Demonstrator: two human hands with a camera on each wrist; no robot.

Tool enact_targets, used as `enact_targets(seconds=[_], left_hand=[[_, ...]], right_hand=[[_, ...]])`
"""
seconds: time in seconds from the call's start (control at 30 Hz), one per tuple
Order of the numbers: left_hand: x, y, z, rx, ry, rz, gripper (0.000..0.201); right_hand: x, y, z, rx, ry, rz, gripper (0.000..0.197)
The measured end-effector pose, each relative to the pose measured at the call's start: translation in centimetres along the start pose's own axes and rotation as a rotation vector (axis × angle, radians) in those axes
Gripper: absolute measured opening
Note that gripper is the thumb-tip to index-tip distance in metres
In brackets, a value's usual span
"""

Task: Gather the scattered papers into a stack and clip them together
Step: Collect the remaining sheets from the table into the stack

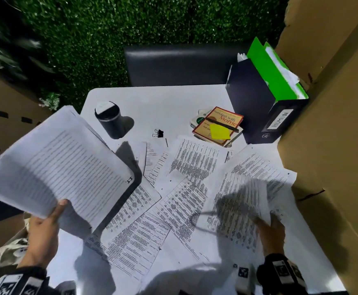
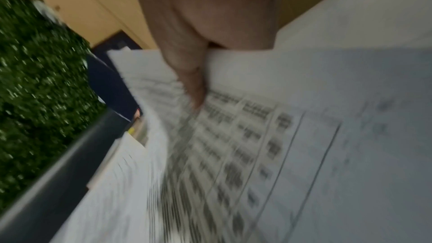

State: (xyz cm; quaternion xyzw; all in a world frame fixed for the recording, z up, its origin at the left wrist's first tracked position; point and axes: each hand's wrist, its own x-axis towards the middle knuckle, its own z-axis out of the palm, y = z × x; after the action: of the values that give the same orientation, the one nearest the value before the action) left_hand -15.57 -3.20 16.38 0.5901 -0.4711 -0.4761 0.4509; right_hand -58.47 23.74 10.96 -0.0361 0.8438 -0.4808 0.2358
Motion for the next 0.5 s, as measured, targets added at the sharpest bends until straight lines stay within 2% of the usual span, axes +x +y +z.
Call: enact_targets(seconds=[0.07,0.17,0.23,0.3,0.4,0.43,0.5], left_hand=[[-0.2,0.2,-0.4,-0.003,0.01,-0.006,0.019],[-0.5,0.1,-1.1,-0.008,0.019,-0.006,0.033],[-1.0,-0.1,-1.6,-0.007,0.039,-0.012,0.037],[-1.4,-0.3,-1.9,0.002,0.056,-0.019,0.033],[-2.1,-0.1,-1.9,-0.004,0.083,-0.033,0.022],[-2.3,0.1,-2.0,-0.006,0.09,-0.034,0.02],[-2.5,0.3,-2.3,-0.018,0.093,-0.042,0.019]], right_hand=[[-0.3,-2.5,-0.8,0.171,-0.175,-0.128,0.022],[0.0,-5.7,-0.8,0.206,-0.417,-0.195,0.021],[-0.5,-8.5,-0.2,0.149,-0.585,-0.222,0.026],[-0.5,-10.4,1.7,-0.015,-0.739,-0.217,0.035],[0.7,-10.0,5.9,-0.274,-0.779,-0.224,0.064],[1.2,-9.1,7.5,-0.346,-0.752,-0.228,0.066],[1.8,-7.3,10.2,-0.699,-0.589,-0.303,0.064]])
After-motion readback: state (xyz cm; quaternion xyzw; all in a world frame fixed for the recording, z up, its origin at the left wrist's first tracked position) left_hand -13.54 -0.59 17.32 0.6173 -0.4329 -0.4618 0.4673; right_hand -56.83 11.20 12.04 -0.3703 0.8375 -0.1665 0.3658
